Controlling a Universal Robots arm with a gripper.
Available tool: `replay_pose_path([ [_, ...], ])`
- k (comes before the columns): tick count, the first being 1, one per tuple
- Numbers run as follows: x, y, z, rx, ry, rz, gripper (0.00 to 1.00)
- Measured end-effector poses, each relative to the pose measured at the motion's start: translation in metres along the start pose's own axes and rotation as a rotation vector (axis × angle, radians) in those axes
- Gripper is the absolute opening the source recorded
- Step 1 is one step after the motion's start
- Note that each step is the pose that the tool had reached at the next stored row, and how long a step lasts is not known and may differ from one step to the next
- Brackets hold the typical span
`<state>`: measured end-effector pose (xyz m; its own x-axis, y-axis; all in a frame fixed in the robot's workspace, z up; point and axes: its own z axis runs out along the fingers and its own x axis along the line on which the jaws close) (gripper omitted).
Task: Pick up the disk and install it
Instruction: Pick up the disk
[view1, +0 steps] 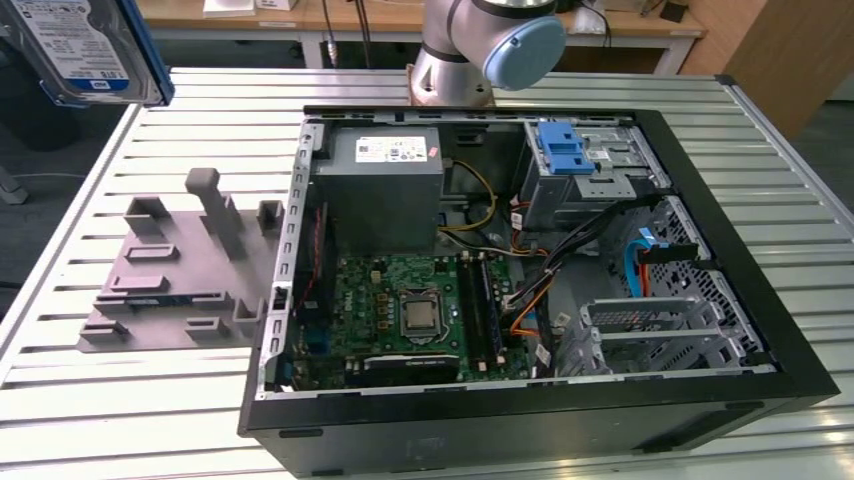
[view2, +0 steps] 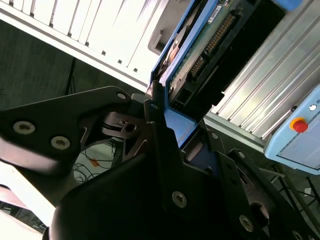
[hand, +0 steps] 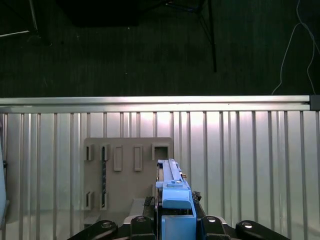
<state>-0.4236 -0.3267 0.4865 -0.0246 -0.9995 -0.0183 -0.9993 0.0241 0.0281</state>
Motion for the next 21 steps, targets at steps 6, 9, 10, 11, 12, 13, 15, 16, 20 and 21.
replay_pose_path([
  [6,0.0004,0.0000,-0.0003,-0.0003,0.0001,0.000,0.36],
  [9,0.0039,-0.0001,-0.0003,-0.0001,0.0000,0.000,0.36],
  [10,0.0053,-0.0002,-0.0003,0.0000,0.0000,0.000,0.36],
  [11,0.0066,-0.0003,-0.0003,0.0000,0.0000,0.000,0.36],
  [12,0.0077,-0.0004,-0.0003,0.0000,0.0000,0.000,0.36],
  [13,0.0084,-0.0009,-0.0003,0.0000,0.0000,0.000,0.36],
  [15,0.0089,-0.0024,-0.0004,0.0000,0.0000,0.000,0.36],
  [16,0.0089,-0.0033,-0.0004,0.0000,0.0000,0.000,0.36],
  [20,0.0088,-0.0079,-0.0005,0.0000,0.0000,0.000,0.36],
  [21,0.0088,-0.0089,-0.0005,0.0000,0.0000,0.000,0.36],
])
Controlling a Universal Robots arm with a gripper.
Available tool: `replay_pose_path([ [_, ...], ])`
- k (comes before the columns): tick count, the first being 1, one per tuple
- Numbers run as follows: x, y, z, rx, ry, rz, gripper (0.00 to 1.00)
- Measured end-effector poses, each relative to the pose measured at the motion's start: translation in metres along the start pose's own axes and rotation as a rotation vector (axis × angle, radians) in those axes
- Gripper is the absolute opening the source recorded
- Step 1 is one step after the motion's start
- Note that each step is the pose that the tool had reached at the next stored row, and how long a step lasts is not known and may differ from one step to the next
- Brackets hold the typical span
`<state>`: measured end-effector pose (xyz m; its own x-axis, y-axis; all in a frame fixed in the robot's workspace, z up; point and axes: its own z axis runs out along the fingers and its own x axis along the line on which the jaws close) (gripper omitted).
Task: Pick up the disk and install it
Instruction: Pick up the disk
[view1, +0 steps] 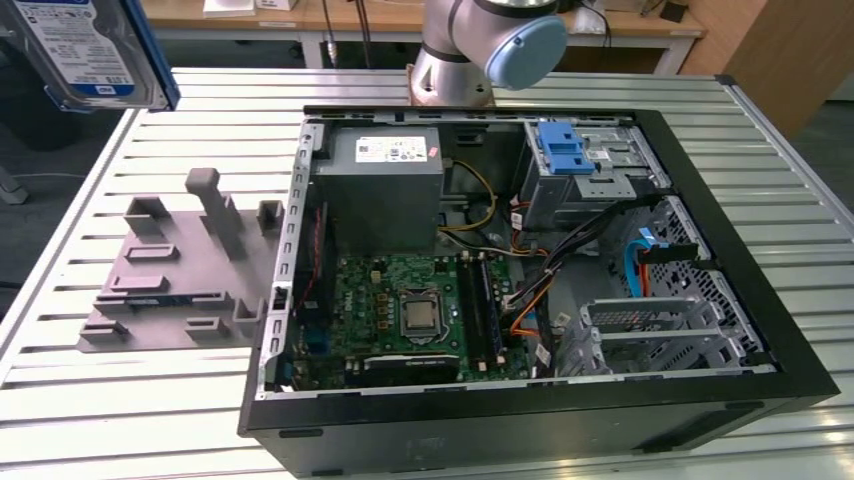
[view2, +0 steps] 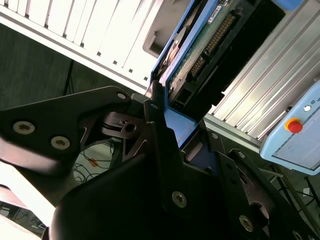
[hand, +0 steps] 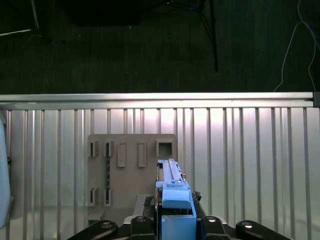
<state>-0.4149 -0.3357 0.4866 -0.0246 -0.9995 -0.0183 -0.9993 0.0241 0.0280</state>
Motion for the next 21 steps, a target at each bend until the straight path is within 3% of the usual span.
replay_pose_path([
  [13,-0.0003,-0.0134,-0.0004,0.0000,0.0000,0.000,0.36],
  [21,0.0039,-0.0182,-0.0006,0.0000,0.0000,0.000,0.36],
])
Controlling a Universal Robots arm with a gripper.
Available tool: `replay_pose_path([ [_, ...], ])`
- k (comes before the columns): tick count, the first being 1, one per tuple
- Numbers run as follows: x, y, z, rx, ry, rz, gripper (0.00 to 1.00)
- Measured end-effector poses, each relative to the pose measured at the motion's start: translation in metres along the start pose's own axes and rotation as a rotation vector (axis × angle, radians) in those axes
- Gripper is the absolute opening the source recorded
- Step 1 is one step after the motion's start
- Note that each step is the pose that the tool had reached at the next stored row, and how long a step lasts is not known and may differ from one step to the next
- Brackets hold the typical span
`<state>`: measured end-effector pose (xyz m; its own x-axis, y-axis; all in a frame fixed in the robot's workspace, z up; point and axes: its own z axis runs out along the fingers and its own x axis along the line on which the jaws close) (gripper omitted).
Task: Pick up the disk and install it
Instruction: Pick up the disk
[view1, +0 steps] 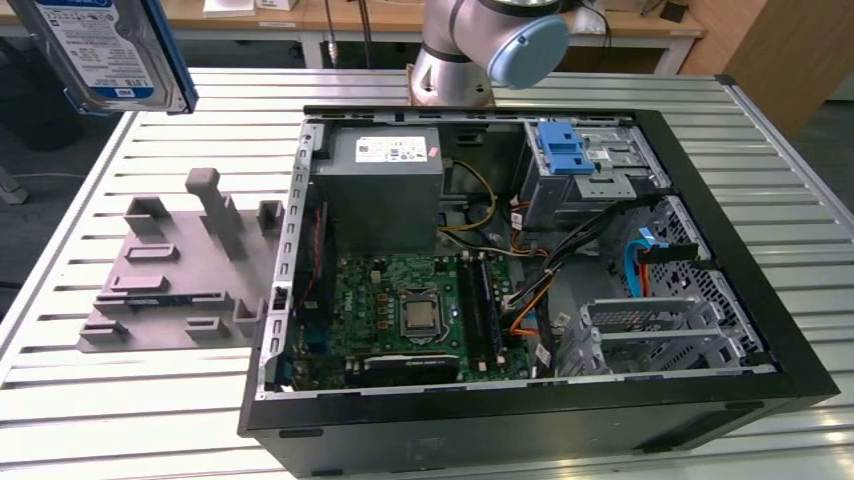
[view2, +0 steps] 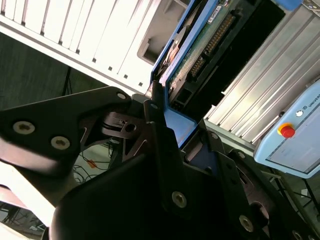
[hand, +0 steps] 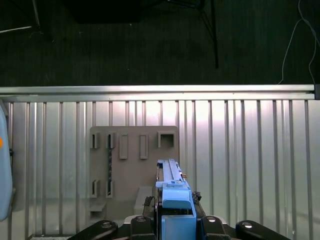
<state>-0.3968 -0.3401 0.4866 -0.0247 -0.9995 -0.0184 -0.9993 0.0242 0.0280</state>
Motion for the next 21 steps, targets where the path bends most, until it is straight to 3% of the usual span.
replay_pose_path([
  [21,0.0005,-0.0046,-0.0001,0.0000,0.0000,0.000,0.36],
])
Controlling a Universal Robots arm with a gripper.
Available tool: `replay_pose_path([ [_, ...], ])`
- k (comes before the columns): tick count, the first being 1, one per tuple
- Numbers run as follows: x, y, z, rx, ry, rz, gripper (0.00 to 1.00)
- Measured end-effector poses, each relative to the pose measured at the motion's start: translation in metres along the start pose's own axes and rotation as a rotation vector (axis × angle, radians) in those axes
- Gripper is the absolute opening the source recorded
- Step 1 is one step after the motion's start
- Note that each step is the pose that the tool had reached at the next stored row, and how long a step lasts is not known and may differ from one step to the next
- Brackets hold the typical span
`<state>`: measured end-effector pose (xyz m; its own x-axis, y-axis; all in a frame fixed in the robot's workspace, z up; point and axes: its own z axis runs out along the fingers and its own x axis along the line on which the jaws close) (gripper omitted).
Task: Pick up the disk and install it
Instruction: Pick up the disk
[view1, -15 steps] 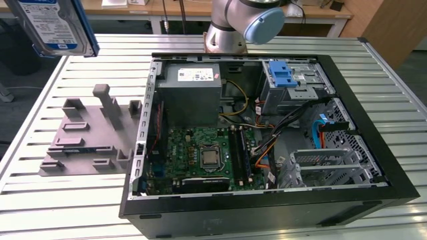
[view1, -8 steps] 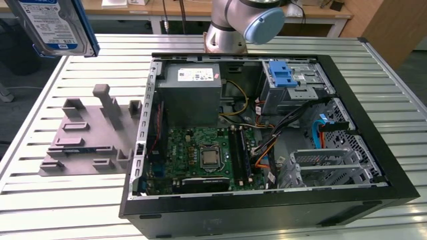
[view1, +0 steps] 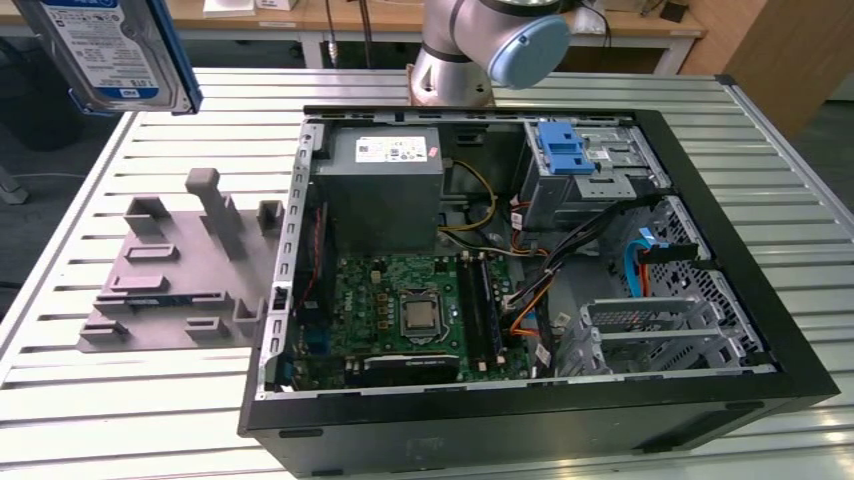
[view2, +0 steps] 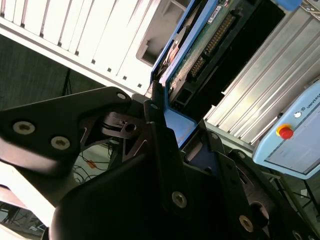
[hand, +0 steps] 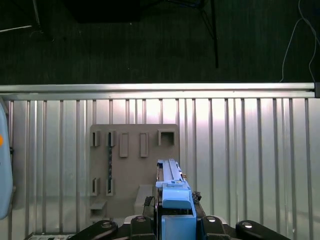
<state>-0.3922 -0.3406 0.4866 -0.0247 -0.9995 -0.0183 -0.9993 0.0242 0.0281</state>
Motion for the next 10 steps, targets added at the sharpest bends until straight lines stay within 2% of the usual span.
replay_pose_path([
  [10,0.0011,-0.0018,0.0000,0.0000,0.0000,0.000,0.36],
])
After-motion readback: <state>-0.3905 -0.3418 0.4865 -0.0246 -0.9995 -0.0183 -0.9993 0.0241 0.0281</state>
